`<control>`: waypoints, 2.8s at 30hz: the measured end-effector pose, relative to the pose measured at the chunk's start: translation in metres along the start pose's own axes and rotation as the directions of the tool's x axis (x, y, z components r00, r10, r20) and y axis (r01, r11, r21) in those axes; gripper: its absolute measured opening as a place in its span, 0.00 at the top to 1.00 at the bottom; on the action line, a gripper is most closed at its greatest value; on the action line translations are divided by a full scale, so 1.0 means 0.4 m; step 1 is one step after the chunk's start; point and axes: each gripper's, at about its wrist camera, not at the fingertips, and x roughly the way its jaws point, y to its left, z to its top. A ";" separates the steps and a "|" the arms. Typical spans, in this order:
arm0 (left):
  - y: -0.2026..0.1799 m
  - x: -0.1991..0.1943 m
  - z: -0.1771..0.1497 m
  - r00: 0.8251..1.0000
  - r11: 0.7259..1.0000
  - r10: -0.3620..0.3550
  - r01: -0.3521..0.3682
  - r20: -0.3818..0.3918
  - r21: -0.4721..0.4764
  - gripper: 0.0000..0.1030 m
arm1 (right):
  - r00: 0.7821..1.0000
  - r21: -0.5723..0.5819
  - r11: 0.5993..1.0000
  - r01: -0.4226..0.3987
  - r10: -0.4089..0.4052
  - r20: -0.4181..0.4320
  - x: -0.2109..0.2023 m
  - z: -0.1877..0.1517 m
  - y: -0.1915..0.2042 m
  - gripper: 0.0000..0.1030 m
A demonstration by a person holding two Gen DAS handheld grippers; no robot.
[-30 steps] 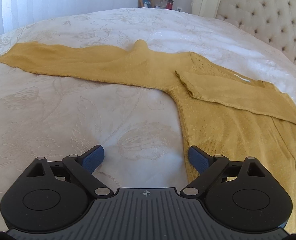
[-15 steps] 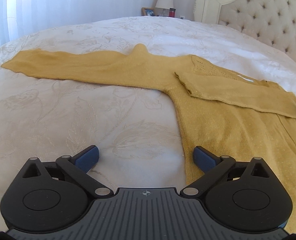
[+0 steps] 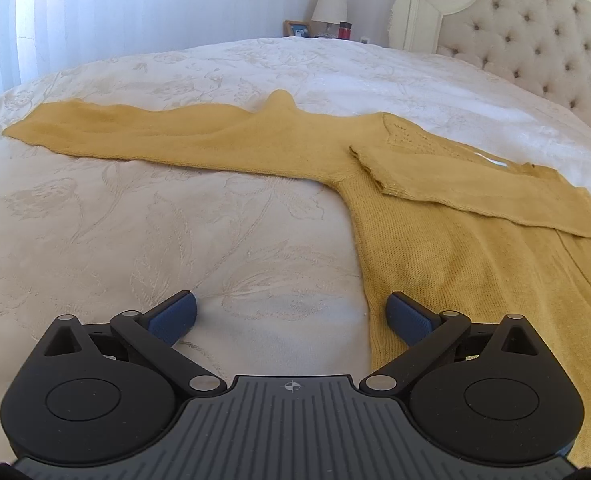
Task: Fold small clothes
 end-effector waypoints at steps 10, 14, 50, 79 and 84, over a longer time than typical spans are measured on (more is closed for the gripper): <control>0.006 -0.007 -0.011 0.999 1.000 -0.014 0.014 0.033 -0.012 0.00 | 0.998 -0.126 0.991 -0.040 0.035 -0.043 -0.205 -0.227 0.029 0.54; 0.013 -0.012 -0.017 0.998 0.999 -0.029 0.030 0.049 -0.026 0.00 | 0.995 -0.214 0.972 -0.102 0.105 0.000 -0.244 -0.281 0.110 0.53; 0.364 -0.058 0.286 0.997 0.988 0.052 -0.059 -0.051 -0.141 0.02 | 0.881 -0.179 0.879 -0.442 0.463 0.099 -0.403 -0.211 0.317 0.28; 0.699 0.231 0.377 0.971 0.902 0.233 -0.235 -0.052 -0.363 0.13 | 0.880 -0.226 0.854 -0.468 0.474 -0.028 -0.217 -0.276 0.476 0.28; 0.669 0.224 0.409 0.975 0.924 0.218 -0.218 -0.037 -0.315 0.94 | 0.889 -0.228 0.863 -0.450 0.456 -0.031 -0.208 -0.282 0.477 0.28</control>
